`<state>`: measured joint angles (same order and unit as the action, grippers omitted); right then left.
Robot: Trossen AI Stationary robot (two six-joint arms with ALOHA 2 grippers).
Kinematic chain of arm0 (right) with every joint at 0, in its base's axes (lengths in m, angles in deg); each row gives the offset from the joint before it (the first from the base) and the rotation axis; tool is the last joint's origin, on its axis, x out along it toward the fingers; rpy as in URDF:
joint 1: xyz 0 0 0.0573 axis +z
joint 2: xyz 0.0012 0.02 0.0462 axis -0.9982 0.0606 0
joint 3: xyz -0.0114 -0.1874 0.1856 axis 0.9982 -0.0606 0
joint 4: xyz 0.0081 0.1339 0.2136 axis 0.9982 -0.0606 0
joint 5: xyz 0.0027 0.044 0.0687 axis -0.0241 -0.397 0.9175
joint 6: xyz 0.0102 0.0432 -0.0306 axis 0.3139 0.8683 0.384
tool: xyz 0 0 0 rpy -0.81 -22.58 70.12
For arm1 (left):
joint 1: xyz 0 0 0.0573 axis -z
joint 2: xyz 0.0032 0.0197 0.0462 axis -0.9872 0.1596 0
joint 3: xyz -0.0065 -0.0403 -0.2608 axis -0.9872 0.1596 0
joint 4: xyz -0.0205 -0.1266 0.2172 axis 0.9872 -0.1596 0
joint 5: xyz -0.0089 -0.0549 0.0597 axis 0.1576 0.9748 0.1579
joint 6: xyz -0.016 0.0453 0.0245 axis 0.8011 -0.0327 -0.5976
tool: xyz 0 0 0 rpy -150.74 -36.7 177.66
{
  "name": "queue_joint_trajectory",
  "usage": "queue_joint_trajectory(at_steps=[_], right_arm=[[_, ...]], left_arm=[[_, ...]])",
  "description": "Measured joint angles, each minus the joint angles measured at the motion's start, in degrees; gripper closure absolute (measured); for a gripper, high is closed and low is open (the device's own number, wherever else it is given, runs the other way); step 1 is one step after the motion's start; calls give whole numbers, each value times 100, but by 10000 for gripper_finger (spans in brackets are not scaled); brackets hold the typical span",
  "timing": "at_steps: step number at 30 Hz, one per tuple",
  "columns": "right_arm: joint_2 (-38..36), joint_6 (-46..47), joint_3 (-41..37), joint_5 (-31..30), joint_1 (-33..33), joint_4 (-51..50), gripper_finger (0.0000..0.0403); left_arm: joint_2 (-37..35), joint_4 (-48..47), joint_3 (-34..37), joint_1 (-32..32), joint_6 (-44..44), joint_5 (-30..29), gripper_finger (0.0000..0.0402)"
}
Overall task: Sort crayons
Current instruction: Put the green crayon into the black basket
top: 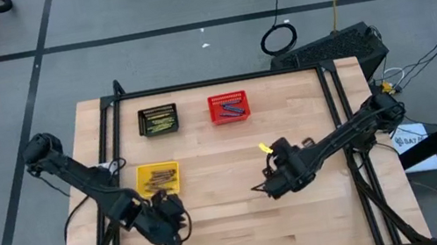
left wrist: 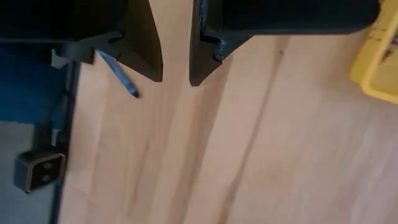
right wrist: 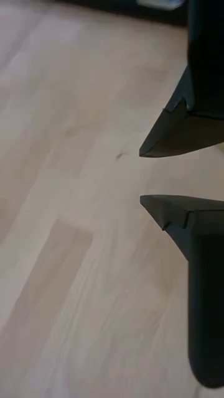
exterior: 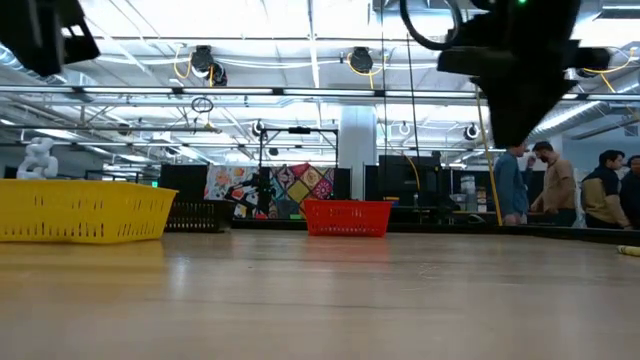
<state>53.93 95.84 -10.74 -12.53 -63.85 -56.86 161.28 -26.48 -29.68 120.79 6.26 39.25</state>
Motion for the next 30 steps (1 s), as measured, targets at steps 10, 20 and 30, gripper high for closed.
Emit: queue_joint_trajectory(at_steps=[10, 20, 30], right_arm=[[-48, 576, -82, 774, 144, -144, 307], [-540, 1465, -1462, 1512, -8, 90, 307], [-1305, 2346, -2648, 1607, 167, 1453, 307]], left_arm=[[0, 257, 0, 409, -48, -164, 322], [0, 216, 2, 612, -103, -283, 322], [0, 200, 4, 607, -348, -310, 322]])
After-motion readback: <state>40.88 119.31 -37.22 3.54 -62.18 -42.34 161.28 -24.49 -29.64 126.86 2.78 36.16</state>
